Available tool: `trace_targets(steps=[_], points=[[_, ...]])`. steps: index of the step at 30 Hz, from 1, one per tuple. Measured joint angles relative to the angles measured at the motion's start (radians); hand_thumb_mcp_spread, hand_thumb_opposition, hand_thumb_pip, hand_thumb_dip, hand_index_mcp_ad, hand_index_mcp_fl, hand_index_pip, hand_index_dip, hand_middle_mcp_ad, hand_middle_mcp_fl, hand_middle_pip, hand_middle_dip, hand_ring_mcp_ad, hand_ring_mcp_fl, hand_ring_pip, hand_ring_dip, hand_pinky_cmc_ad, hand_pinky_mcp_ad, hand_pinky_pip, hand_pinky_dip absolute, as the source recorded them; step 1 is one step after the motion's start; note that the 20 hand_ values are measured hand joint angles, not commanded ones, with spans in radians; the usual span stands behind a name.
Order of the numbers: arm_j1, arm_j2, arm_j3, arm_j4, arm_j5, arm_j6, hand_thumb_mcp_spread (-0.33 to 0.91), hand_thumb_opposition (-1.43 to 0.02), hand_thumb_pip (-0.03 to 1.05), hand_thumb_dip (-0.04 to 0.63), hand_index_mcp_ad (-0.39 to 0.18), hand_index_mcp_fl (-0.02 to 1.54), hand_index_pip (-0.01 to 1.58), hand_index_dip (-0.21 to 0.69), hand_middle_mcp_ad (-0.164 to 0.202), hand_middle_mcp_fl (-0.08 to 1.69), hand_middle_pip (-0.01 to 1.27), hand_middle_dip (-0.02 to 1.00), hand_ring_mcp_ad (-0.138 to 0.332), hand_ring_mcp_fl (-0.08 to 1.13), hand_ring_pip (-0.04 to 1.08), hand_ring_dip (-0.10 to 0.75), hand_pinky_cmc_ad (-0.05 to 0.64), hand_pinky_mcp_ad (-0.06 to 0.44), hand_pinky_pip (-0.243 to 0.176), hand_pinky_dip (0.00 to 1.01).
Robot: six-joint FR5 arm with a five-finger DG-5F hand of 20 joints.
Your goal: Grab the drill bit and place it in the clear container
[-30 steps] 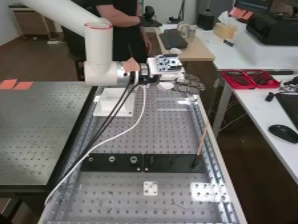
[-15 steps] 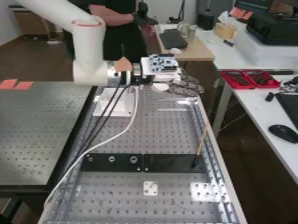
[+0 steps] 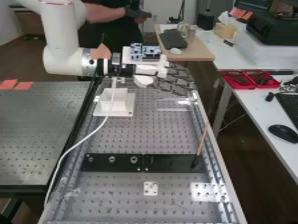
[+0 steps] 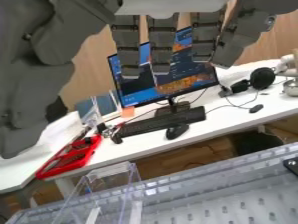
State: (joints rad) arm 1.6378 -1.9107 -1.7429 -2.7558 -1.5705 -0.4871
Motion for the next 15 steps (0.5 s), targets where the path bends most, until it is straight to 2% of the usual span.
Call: trace_targets(steps=[4, 12, 15], points=[[0.006, 0.045, -0.026, -0.012, 0.014, -0.042, 0.28, -0.66, 0.28, 0.075, -0.054, 0.19, 0.13, 0.209, 0.070, 0.06, 0.13, 0.17, 0.222, 0.00, 0.10, 0.007, 0.265, 0.180, -0.110, 0.35], [0.016, 0.107, -0.068, 0.000, 0.057, -0.078, 0.28, -0.66, 0.27, 0.056, -0.054, 0.19, 0.11, 0.253, 0.070, 0.06, 0.13, 0.17, 0.227, 0.00, 0.10, 0.007, 0.278, 0.183, -0.126, 0.38], [0.022, 0.132, -0.083, 0.011, 0.075, -0.086, 0.28, -0.66, 0.26, 0.052, -0.052, 0.19, 0.10, 0.262, 0.070, 0.06, 0.13, 0.17, 0.227, 0.00, 0.10, 0.007, 0.278, 0.201, -0.122, 0.38]])
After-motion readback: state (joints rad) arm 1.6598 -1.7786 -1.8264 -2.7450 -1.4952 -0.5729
